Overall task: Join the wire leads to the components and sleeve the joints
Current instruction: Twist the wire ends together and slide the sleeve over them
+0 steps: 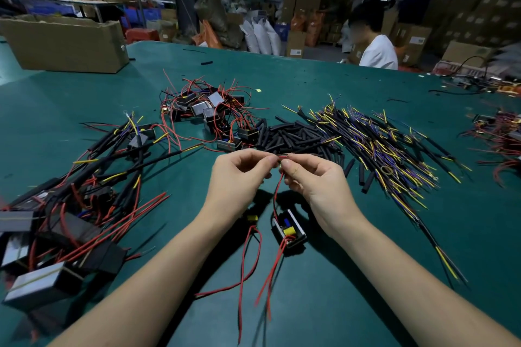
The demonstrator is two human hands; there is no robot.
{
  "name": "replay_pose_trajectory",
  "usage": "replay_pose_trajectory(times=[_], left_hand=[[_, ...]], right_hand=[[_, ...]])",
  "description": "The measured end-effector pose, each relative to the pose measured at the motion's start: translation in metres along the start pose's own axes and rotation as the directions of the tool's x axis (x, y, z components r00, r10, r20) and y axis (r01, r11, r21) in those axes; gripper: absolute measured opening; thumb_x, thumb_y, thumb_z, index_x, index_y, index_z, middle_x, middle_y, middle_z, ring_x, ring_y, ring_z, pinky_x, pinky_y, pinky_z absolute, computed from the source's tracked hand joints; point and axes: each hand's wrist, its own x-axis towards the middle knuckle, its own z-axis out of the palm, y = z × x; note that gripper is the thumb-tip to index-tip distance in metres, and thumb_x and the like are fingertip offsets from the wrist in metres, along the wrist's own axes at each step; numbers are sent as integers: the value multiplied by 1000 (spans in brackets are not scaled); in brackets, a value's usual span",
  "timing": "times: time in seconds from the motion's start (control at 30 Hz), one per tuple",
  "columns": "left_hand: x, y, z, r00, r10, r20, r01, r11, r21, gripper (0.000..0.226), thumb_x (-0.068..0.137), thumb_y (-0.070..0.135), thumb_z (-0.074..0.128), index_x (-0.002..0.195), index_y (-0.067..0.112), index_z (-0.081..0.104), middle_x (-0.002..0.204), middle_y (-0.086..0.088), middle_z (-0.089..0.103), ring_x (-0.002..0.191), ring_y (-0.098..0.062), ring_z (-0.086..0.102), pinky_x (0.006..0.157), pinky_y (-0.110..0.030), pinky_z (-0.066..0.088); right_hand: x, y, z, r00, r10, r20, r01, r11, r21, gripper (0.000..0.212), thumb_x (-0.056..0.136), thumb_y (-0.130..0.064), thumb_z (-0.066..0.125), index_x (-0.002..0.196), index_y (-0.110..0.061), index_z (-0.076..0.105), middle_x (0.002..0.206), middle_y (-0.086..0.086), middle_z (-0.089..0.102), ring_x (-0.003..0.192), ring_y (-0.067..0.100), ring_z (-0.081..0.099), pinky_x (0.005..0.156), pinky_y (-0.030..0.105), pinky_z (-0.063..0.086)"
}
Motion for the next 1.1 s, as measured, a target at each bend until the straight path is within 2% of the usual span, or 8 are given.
replay_pose_trajectory(times=[0.13,0.4,0.5,0.73,0.83,0.93,1.0,1.1], left_hand=[[-1,1,-1,997,-18,-73,12,996,-83,8,87,11,68,88,7,74,81,-7,74,69,-5,65,68,-15,51],[-3,2,1,999,-52,-5,51,996,-72,9,91,6,61,92,7,70,79,-6,75,67,-12,69,64,-19,53],[-2,3,0,997,-74,25,76,994,-84,10,92,11,60,95,8,69,79,-5,75,69,-13,70,67,-22,53],[-1,4,-3,991,-128,41,128,992,5,15,93,19,60,87,8,67,75,-4,75,68,-13,71,61,-18,51],[6,5,-3,957,-286,47,289,931,-223,15,100,18,44,93,7,52,86,-16,74,72,-19,72,61,-24,50],[13,9,-9,881,-440,176,461,708,-535,31,104,20,27,116,-2,45,100,-25,70,77,-26,71,60,-24,55],[15,11,-13,852,-448,273,513,607,-606,43,104,23,22,116,-10,47,94,-24,71,74,-25,71,56,-22,57],[13,12,-10,898,-385,214,438,737,-514,30,105,22,24,98,5,47,66,-7,70,62,-19,70,55,-23,55]], right_hand=[[0,0,6,1000,3,-21,-4,999,-49,11,86,-3,66,87,-13,70,70,2,68,61,10,59,61,21,47],[-1,1,3,980,-132,-148,92,963,-253,9,85,-4,66,81,-12,67,69,0,68,55,3,58,54,13,43],[-1,-1,2,983,-126,-134,94,971,-218,9,86,-4,66,81,-11,68,71,1,70,56,6,60,53,16,45],[-6,-2,3,957,-267,-114,214,913,-347,12,85,-12,69,76,-20,66,70,-8,67,68,7,60,59,23,45],[-5,-4,4,961,-269,-61,247,938,-245,13,87,-7,66,79,-17,64,72,-8,65,65,7,57,55,21,43],[-4,-7,2,977,-213,-33,213,977,1,13,91,-1,59,83,-11,58,78,8,67,62,15,58,51,22,45],[-2,-7,0,982,-186,-17,187,975,123,14,92,2,54,86,-10,56,74,8,67,61,16,60,52,20,46],[-1,-7,-2,986,-167,6,163,971,173,13,92,3,54,95,-8,59,77,7,71,61,16,62,54,19,48]])
